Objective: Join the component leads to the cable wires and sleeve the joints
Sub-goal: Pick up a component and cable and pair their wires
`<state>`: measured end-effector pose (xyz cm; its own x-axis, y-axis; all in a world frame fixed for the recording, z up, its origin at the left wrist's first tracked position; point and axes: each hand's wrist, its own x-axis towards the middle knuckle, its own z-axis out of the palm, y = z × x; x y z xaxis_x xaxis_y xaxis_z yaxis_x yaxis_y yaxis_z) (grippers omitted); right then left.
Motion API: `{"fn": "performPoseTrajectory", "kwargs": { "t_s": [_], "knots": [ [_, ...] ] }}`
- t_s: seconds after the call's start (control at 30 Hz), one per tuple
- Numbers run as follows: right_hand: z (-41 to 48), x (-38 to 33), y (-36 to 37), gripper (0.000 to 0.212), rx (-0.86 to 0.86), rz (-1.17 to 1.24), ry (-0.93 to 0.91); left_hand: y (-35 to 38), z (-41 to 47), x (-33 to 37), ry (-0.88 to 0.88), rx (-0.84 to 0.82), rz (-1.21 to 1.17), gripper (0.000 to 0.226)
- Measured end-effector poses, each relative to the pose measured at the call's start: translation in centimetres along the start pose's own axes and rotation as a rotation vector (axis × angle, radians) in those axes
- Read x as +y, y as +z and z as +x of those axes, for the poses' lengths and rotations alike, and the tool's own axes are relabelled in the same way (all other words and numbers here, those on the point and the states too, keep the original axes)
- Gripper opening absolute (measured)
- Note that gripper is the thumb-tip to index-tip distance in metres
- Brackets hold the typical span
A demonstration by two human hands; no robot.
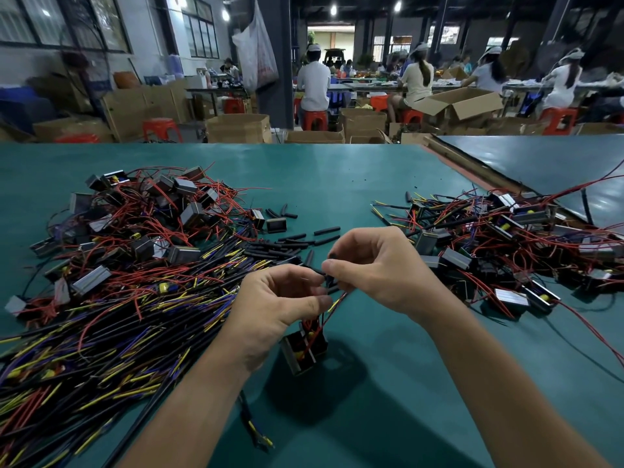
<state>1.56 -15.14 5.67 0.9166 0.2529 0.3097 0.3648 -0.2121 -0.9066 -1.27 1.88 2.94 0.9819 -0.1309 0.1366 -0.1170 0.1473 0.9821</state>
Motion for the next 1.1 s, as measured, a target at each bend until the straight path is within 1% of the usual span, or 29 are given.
{"fn": "performPoseTrajectory", "kwargs": {
  "t_s": [0.07,0.17,0.33,0.5,0.57,0.63,0.73,0.83,0.93,1.1],
  "knots": [
    [-0.01,-0.03,-0.06,0.015,0.009,0.008,0.003,0.02,0.06,0.05,-0.005,0.002,0.011,0.03],
    [-0.04,0.0,-0.04,0.013,0.014,-0.003,0.0,0.04,0.09,0.09,-0.002,0.023,0.025,0.024],
    [0.15,0.06,-0.01,0.012,0.064,0.036,-0.002,0.04,0.1,0.08,0.001,0.033,0.035,0.023],
    [-0.04,0.38,0.1,0.01,-0.004,-0.032,-0.005,0.04,0.09,0.01,-0.004,0.043,0.041,0.021],
    [-0.07,0.42,0.17,0.01,0.0,-0.044,-0.014,-0.06,0.11,0.0,-0.008,0.056,0.045,0.021],
    [0.0,0.33,0.04,0.011,0.017,-0.045,-0.03,-0.12,0.13,-0.02,-0.015,0.065,0.042,0.022],
    [-0.05,0.27,-0.12,0.011,-0.016,-0.066,-0.028,-0.09,0.14,0.0,-0.019,0.052,0.04,0.024],
    [-0.06,0.39,-0.04,0.01,-0.033,-0.095,-0.003,-0.27,0.22,-0.1,-0.054,0.01,0.038,0.03],
    [-0.06,0.32,-0.03,0.011,-0.041,-0.061,0.008,-0.39,0.2,-0.23,-0.093,-0.028,0.047,0.036],
    [-0.17,0.08,-0.31,0.014,-0.079,-0.093,-0.006,-0.15,0.15,-0.43,-0.096,-0.022,0.063,0.035]
  ]
}}
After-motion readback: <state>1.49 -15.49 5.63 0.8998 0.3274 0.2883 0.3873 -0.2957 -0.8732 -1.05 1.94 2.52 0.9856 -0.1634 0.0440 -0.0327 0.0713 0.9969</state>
